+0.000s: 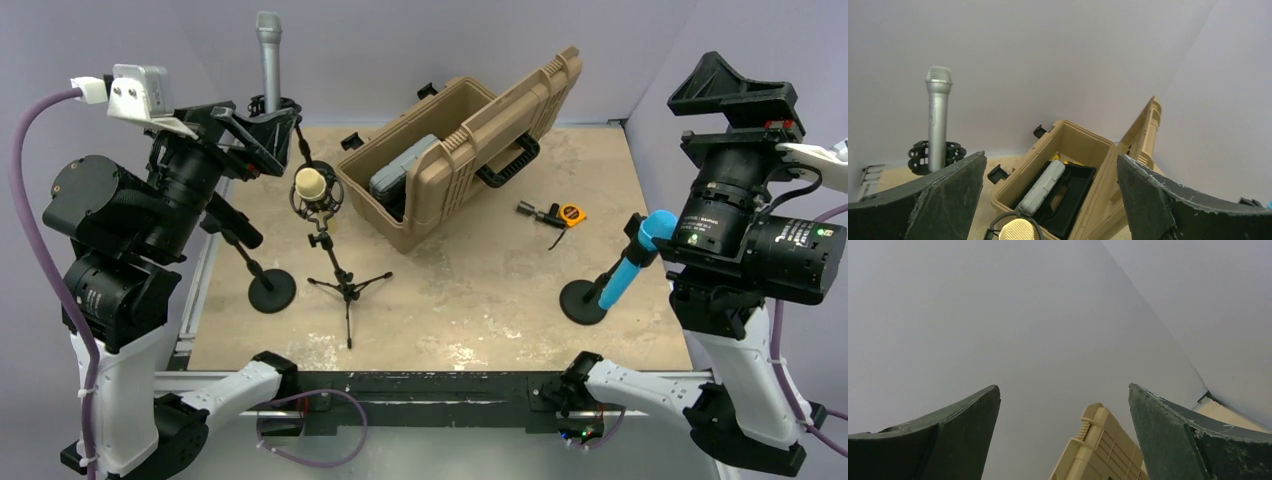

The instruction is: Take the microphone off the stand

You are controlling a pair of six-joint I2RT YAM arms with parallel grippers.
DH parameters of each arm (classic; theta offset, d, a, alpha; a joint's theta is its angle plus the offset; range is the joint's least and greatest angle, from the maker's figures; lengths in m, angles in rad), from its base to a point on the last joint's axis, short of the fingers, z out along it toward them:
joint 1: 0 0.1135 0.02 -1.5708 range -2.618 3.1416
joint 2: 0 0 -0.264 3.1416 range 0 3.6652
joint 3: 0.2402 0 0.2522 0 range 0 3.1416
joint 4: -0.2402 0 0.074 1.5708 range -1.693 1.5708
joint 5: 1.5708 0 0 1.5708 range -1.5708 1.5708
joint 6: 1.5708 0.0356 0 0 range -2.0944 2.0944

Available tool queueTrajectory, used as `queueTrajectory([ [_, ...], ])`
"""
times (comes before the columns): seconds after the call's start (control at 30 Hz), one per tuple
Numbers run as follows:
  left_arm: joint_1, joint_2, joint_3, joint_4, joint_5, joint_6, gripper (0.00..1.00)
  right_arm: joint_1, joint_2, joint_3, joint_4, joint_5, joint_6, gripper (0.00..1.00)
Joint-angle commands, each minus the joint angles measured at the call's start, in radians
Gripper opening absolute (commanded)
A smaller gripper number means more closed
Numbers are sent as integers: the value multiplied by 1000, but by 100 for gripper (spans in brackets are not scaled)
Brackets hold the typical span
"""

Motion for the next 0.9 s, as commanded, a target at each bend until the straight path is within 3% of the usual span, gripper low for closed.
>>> queueTrajectory([
  [0.0, -4, -2, -29, 40, 129, -52, 100, -1, -17, -30, -36, 38, 46, 99],
  [0.3, -5, -28, -201, 145, 283, -106, 100, -1, -102, -169, -184, -63, 193, 99],
  [0.67, -6, -47, -308, 187, 374, -92, 100, -1, -171, -213, -738, -67, 780, 99],
  [0.73, -5, -60, -333, 193, 374, -83, 100, -2, -178, -234, -769, -105, 775, 99],
  [0.87, -6, -83, -372, 193, 326, -69, 100, -1, -191, -292, -675, -274, 643, 99],
])
